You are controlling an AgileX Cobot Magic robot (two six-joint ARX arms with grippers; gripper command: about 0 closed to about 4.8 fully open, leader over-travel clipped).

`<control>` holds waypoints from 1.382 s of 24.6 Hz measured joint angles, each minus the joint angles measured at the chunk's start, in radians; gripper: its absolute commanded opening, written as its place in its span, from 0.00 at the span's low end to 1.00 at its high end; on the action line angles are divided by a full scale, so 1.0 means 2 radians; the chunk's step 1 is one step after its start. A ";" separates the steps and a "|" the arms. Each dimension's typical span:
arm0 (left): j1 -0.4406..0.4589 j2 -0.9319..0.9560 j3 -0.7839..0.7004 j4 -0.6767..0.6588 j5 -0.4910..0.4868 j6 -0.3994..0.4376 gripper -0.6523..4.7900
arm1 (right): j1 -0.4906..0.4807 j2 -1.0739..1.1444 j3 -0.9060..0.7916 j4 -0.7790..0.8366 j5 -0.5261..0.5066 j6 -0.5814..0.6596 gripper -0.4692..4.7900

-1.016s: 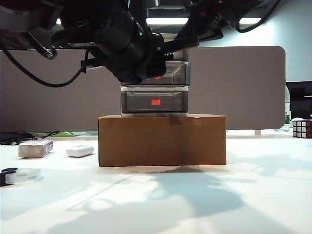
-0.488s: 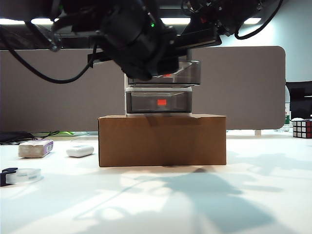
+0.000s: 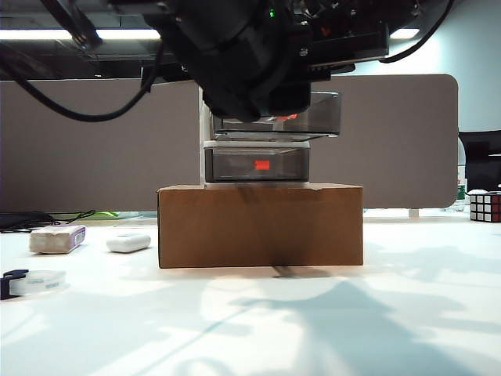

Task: Open the second layer of the drawer on the table, pick up the transparent tape on the table and put it in, and finally close the drawer.

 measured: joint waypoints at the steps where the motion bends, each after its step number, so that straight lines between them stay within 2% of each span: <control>1: -0.002 -0.002 0.000 -0.006 -0.002 0.000 0.11 | 0.000 0.000 0.000 0.000 0.000 0.001 0.08; 2: -0.002 -0.005 0.000 -0.014 -0.002 0.000 0.13 | 0.000 0.000 0.000 0.000 -0.001 0.002 0.08; 3: -0.003 -0.008 0.000 -0.021 -0.002 0.000 0.19 | 0.000 0.000 0.000 0.000 -0.002 0.003 0.08; 5: -0.006 -0.018 0.000 -0.039 -0.005 -0.001 0.40 | 0.000 0.000 0.000 0.000 -0.002 0.003 0.08; 7: -0.009 -0.032 0.000 -0.057 -0.009 -0.002 0.50 | 0.000 0.000 0.000 0.000 -0.002 0.005 0.08; 11: -0.028 -0.080 0.000 -0.120 -0.016 -0.001 0.52 | 0.000 0.000 0.000 -0.003 -0.003 0.011 0.08; 14: -0.045 -0.155 0.001 -0.233 -0.034 -0.002 0.52 | 0.000 -0.003 0.000 -0.014 -0.006 0.014 0.08; 16: -0.035 -0.188 -0.004 -0.297 -0.046 -0.008 0.52 | 0.000 -0.007 0.000 -0.014 -0.012 0.017 0.08; 19: -0.004 -0.245 -0.026 -0.380 -0.039 -0.012 0.49 | 0.000 -0.016 0.000 -0.022 -0.019 0.023 0.08; 20: 0.009 -0.260 -0.031 -0.394 -0.024 -0.013 0.49 | -0.001 -0.020 0.000 -0.024 -0.022 0.024 0.08; 23: 0.066 -0.318 -0.059 -0.426 0.037 -0.013 0.33 | 0.000 -0.028 0.000 -0.037 -0.028 0.025 0.08; 24: 0.109 -0.346 -0.071 -0.435 0.068 -0.014 0.33 | -0.001 -0.035 0.000 -0.047 -0.031 0.025 0.08; 25: 0.131 -0.354 -0.076 -0.433 0.088 -0.014 0.33 | -0.001 -0.039 0.000 -0.054 -0.031 0.025 0.08; 27: 0.187 -0.372 -0.085 -0.435 0.160 -0.003 0.33 | -0.001 -0.049 0.000 -0.069 -0.032 0.025 0.08; 30: 0.296 -0.372 -0.087 -0.446 0.307 0.013 0.33 | 0.000 -0.064 0.000 -0.080 -0.035 0.025 0.08; 32: 0.347 -0.362 -0.088 -0.454 0.393 0.018 0.37 | -0.001 -0.076 0.000 -0.089 -0.035 0.025 0.08; 34: 0.394 -0.347 -0.090 -0.466 0.458 0.023 0.43 | -0.001 -0.086 0.000 -0.095 -0.035 0.025 0.08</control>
